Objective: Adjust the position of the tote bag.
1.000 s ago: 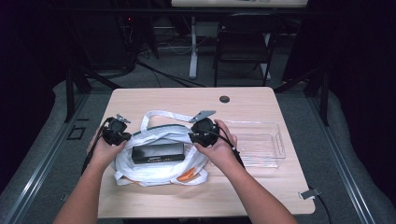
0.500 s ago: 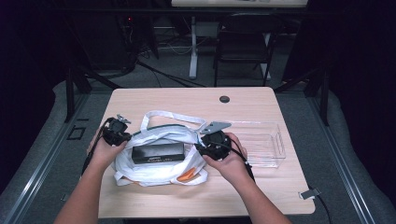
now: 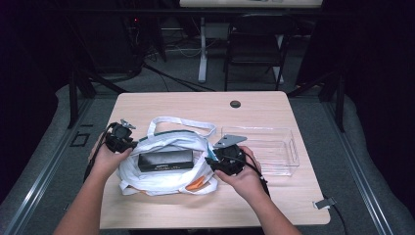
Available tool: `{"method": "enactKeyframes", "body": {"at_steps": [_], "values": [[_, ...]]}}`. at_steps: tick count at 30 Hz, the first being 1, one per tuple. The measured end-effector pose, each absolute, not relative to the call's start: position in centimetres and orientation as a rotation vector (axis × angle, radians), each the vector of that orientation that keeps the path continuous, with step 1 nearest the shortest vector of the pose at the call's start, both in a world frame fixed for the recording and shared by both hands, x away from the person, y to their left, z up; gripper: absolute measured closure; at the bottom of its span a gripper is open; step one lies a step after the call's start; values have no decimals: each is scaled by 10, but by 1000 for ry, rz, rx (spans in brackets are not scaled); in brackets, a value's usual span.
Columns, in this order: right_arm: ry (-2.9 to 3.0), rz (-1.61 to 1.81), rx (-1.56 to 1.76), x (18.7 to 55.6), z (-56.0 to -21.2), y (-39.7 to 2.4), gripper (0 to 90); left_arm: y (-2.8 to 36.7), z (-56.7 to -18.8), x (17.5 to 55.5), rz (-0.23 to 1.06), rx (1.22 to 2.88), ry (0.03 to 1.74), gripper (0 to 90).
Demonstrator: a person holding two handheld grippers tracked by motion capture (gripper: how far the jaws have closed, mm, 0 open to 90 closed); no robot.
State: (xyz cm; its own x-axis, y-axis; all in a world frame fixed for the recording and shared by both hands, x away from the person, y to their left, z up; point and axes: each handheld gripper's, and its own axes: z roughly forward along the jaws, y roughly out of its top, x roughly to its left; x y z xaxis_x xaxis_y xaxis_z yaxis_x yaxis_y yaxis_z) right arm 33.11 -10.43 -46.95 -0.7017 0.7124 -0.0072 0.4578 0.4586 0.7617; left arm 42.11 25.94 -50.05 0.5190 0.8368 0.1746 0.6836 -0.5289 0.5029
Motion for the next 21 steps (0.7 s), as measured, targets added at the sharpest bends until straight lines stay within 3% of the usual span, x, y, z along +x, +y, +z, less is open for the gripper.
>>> {"method": "enactKeyframes", "body": {"at_steps": [6, 21], "values": [[2396, 1125, 999, 332, -468, -109, 578, 262, -492, 417, 592, 2435, 1219, 622], [2415, 1106, 967, 330, -469, -111, 554, 253, -464, 406, 613, 2463, 1084, 537]]}}
